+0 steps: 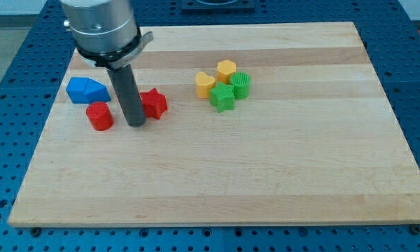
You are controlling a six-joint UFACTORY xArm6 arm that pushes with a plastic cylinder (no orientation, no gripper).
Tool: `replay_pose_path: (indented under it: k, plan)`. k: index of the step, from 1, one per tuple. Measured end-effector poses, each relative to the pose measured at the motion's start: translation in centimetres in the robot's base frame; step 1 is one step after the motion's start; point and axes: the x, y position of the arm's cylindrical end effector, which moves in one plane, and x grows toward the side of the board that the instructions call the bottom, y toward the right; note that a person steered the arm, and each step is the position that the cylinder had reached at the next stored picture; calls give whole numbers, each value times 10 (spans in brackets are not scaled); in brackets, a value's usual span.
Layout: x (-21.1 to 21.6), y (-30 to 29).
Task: Push the red star closer to the group of blocks
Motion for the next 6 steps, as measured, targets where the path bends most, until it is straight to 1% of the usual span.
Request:
replay_pose_path:
  k: [1,3,5,6]
  plan:
    - [-12,-7]
    - [-45,-3]
    - [-44,54]
    - [-44,66]
